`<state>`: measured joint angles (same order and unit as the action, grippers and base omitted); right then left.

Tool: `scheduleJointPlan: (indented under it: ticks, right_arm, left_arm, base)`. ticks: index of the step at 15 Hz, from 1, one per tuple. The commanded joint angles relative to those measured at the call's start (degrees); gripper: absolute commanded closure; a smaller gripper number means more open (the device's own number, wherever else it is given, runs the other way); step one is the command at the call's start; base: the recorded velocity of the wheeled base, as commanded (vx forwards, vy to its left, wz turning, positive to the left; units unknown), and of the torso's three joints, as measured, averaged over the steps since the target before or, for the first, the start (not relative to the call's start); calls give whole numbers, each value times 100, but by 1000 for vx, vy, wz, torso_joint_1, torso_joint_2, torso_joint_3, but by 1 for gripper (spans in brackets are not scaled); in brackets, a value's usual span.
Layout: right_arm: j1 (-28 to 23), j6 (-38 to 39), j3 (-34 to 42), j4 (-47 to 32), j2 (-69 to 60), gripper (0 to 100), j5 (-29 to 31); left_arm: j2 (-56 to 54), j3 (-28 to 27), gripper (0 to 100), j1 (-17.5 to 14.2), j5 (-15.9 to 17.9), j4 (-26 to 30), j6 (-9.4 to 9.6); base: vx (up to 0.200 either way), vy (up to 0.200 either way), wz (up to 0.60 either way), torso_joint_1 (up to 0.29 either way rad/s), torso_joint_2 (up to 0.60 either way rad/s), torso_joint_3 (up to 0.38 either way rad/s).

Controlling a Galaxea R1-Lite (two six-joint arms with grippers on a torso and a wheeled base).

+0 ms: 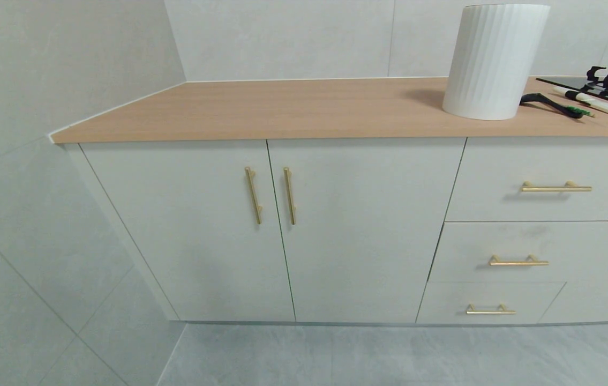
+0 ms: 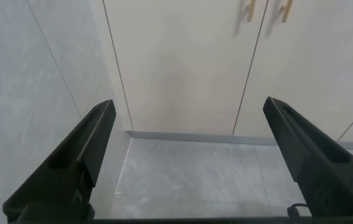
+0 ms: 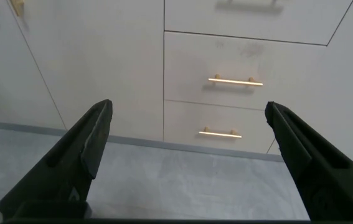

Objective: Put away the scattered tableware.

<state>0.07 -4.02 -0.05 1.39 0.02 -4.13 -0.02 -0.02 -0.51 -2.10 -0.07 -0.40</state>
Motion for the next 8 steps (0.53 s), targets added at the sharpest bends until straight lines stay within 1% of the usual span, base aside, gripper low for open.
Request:
scheduleJointPlan:
  ticks: [1, 2, 8]
  right_arm:
    - [1, -28, 5, -7, -2, 0, -9]
    - [1, -37, 5, -7, -2, 0, -9]
    - [1, -37, 5, -7, -2, 0, -9]
  left_arm:
    - [2, 2, 0, -2, -1, -1, -4]
    - [2, 2, 0, -2, -1, -1, 5]
    - [2, 2, 0, -2, -1, -1, 23]
  base:
    - [0, 0, 0, 0, 0, 0]
    - [0, 0, 0, 0, 0, 0]
    - [0, -200, 0, 2, 3, 0]
